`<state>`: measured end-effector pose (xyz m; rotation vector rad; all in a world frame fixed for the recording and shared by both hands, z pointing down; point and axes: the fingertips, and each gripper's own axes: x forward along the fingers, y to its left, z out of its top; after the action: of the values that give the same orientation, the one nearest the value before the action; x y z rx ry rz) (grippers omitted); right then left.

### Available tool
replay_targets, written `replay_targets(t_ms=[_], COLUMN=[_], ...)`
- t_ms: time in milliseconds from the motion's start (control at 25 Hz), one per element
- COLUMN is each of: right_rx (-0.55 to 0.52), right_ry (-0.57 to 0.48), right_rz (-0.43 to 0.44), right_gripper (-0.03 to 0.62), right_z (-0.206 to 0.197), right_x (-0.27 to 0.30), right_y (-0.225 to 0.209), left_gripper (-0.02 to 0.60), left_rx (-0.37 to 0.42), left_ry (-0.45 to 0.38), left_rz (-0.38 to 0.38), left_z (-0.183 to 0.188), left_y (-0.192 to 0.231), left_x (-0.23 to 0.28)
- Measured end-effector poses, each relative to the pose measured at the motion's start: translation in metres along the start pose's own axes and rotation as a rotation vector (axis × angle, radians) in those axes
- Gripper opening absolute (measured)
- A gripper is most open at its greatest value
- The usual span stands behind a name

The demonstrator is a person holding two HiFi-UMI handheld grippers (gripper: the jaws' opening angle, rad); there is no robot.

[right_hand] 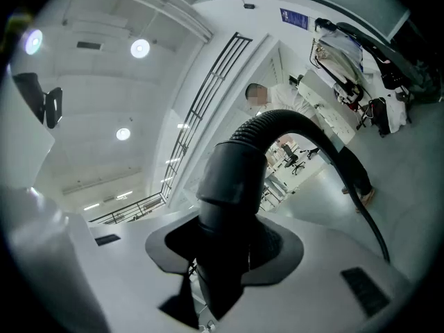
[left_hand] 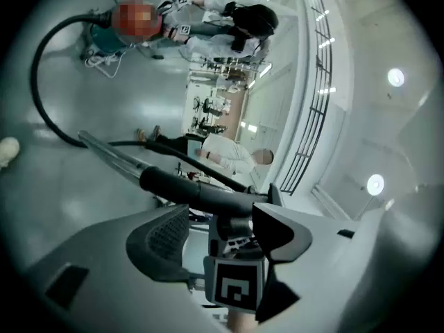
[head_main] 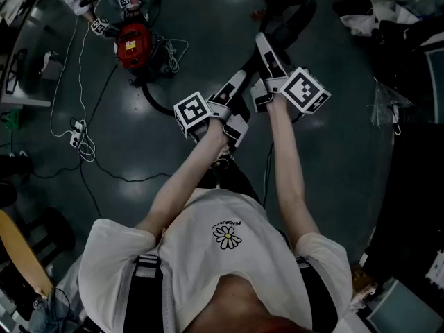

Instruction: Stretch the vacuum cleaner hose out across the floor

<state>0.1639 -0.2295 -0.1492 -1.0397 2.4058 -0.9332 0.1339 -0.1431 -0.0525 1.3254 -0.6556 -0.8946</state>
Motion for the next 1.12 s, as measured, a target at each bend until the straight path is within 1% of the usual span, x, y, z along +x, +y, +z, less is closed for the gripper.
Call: replay_targets(t_ms=[80, 120, 240, 280, 320, 400, 480, 680, 800, 880, 960, 1120], right_rx=[-0.015, -0.021, -0.011, 0.001, 0.014, 0.034, 0.036, -0.016, -0.036, -0.041, -0.017, 0.072], right_ry=[-0.007, -0.012, -0.040, -0.053, -0.066, -0.087, -0.100, -0.131, -0.164, -0.178, -0.198, -0.226], right_rz=[-0.003, -0.004, -0.018, -0.022, -0.023, -0.024, -0.025, -0.011, -0.011, -0.034, -0.044, -0.038], right_gripper=[0.167, 0.167, 0.167, 0.166, 0.166, 0.166, 0.166, 0.166, 0.166, 0.166, 0.166, 0.166], right_z=[-0.005, -0.009, -0.029, -0.035, -0.040, -0.048, -0.053, -0.061, -0.066, -0.072, -0.075, -0.081], right_x=[-0.009, -0.015, -0.033, -0.039, -0.045, -0.056, -0.067, -0.095, -0.120, -0.142, -0.161, -0.201], right_y=[0.015, 0.024, 0.044, 0.048, 0.052, 0.061, 0.070, 0.097, 0.112, 0.116, 0.119, 0.127], left_gripper=[0.287, 0.287, 0.287, 0.287, 0.287, 0.287, 0.287, 0.287, 0.287, 0.287, 0.288, 0.290], left_rx=[-0.074, -0.112, -0.276, -0.321, -0.345, -0.344, -0.327, -0.297, -0.289, -0.280, -0.263, -0.197], left_ry=[0.024, 0.008, -0.092, -0.119, -0.139, -0.157, -0.154, -0.138, -0.098, -0.063, -0.042, -0.030], left_rz=[-0.036, -0.044, -0.073, -0.082, -0.085, -0.079, -0.073, -0.091, -0.108, -0.133, -0.157, -0.168], left_z=[-0.014, -0.016, -0.008, -0.006, -0.005, -0.003, -0.003, -0.007, -0.017, -0.028, -0.036, -0.061], left_y=[-0.006, -0.008, -0.005, -0.003, 0.000, 0.002, 0.002, -0.004, -0.008, -0.009, -0.012, -0.020], left_x=[-0.010, -0.018, -0.046, -0.056, -0.065, -0.078, -0.085, -0.096, -0.103, -0.107, -0.111, -0.123])
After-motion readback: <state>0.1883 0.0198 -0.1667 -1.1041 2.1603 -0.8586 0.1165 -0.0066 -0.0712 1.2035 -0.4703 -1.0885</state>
